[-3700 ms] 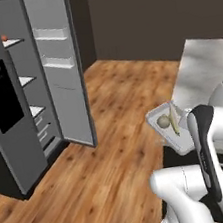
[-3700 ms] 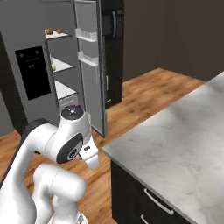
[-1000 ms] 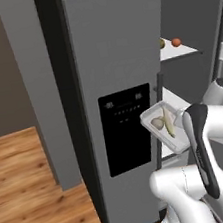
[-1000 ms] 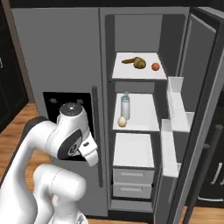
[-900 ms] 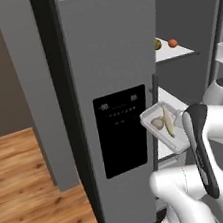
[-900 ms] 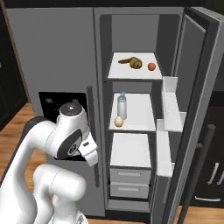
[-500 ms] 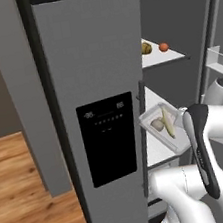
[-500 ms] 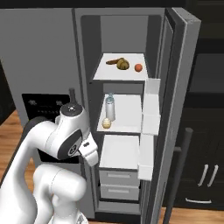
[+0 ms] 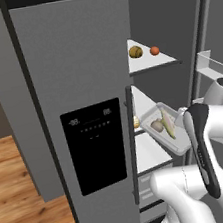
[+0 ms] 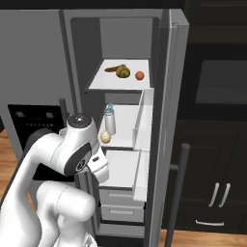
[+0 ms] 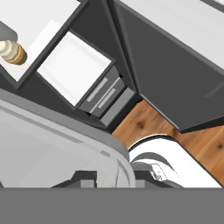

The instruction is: Place the tupperware on the second highest shelf of the fridge. Make space for the tupperware among the existing items by rearranging them on the shelves if needed. Close the fridge door when finished.

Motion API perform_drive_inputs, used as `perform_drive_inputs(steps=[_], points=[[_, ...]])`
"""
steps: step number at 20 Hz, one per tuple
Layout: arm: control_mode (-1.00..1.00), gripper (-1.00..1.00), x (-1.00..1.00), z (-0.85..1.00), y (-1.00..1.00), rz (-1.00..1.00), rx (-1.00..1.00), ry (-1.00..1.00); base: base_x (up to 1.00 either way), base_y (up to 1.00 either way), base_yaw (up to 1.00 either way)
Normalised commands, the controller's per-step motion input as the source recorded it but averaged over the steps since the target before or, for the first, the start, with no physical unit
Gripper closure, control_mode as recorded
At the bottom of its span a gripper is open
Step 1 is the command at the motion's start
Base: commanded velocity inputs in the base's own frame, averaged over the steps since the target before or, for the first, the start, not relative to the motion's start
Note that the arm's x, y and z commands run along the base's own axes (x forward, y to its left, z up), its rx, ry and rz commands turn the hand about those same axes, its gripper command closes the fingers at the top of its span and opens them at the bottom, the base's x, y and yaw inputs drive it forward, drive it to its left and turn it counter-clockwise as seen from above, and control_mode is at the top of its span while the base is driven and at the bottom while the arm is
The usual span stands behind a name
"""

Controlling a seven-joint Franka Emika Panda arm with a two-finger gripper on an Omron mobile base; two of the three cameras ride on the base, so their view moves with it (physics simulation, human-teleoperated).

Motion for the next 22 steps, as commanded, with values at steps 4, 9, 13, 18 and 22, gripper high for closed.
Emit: perform_drive_inputs(steps=[4,9,13,18,22], points=[[-1.0,1.0,0.0,0.0,0.0,-0.04,0.0,-0.01,0.01,-0.01,-0.03],[-1.0,1.0,-0.03,0.0,-0.22,-0.27,0.0,-0.02,0.0,0.0,0.0],[-1.0,1.0,0.3,-0.02,-0.09,-0.28,0.0,0.0,0.0,0.0,0.0],[-1.0,1.0,0.82,0.0,-0.02,-0.08,0.0,0.0,0.0,0.0,0.0],[-1.0,1.0,0.64,-0.15,-0.17,-0.01,0.0,0.0,0.0,0.0,0.0]])
